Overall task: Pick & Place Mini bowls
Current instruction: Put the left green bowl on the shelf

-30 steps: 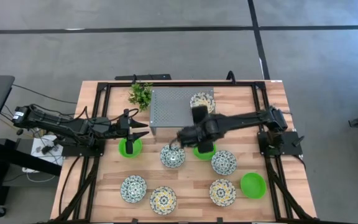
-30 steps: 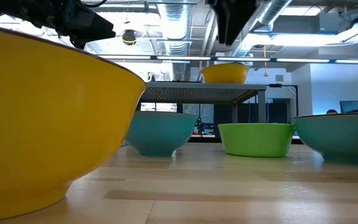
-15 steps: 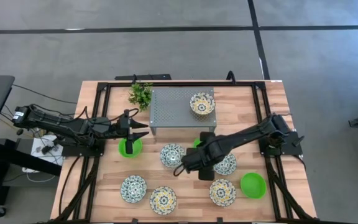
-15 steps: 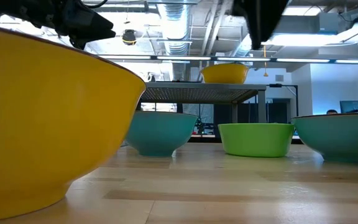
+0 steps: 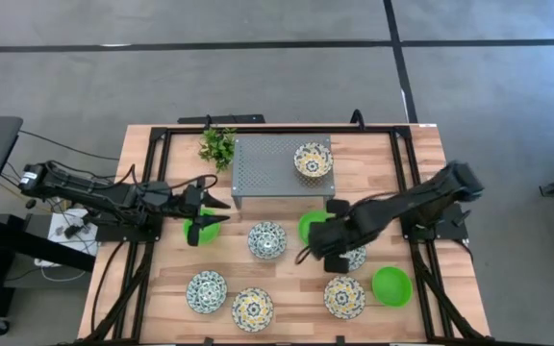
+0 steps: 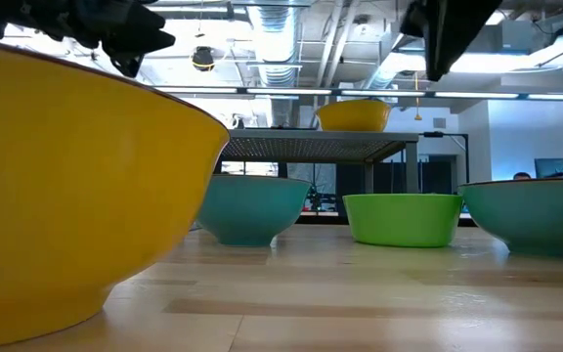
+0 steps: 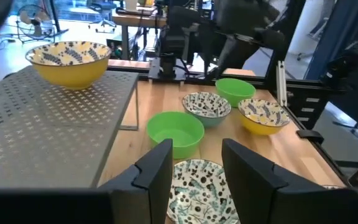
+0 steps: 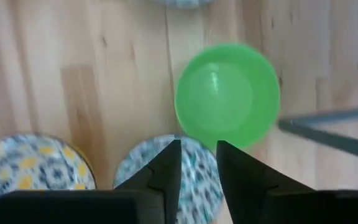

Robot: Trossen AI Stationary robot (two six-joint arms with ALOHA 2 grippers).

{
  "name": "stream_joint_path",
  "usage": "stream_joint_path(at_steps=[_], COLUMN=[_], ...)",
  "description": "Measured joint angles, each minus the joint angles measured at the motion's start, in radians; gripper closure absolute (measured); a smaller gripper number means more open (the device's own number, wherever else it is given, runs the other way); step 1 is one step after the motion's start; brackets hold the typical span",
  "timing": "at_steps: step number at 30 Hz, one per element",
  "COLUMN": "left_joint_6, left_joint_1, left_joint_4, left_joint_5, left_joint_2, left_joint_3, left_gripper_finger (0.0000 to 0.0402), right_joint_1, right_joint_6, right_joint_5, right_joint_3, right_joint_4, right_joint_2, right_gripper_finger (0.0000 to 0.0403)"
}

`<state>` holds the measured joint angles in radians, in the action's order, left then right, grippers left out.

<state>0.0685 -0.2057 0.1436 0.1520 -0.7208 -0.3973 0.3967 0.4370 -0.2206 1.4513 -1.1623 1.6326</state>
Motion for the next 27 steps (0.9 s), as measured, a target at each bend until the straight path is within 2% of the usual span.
stream_joint_path(at_steps=[3,7,10,15,18,23,27], left_joint_6=[0.015,0.137,0.142,0.24,0.334,0.453,0.56], left_joint_1=[-0.017,-0.038,-0.049,-0.044,-0.044,-0.044,-0.044], left_joint_4=[0.003,-0.056,-0.18,-0.457,-0.598,-0.794,-0.836], left_joint_5=[0.001,-0.004,0.016,0.046,0.029,0.013,0.001], left_joint_2=[0.0,-0.018,-0.057,-0.156,-0.216,-0.296,-0.337], left_joint_3=[0.0,-0.029,-0.093,-0.204,-0.223,-0.223,-0.222], left_gripper_finger=[0.0262,0.0262,0.0262,0.0262,0.0262,0.0262,0.0262], right_joint_1=[-0.014,-0.039,-0.053,-0.062,-0.085,-0.142,-0.164], right_joint_6=[0.002,0.04,0.032,-0.12,-0.19,-0.191,-0.234], right_joint_5=[-0.011,-0.018,-0.023,-0.073,-0.096,0.017,0.04], right_joint_3=[-0.213,-0.435,-0.548,-0.664,-0.689,-0.686,-0.686], right_joint_4=[0.254,0.575,0.776,1.006,1.058,1.07,1.07], right_joint_2=[-0.159,-0.292,-0.333,-0.323,-0.3,-0.292,-0.292], right_gripper_finger=[0.0312,0.0317,0.0317,0.0317,0.0317,0.0317,0.0317])
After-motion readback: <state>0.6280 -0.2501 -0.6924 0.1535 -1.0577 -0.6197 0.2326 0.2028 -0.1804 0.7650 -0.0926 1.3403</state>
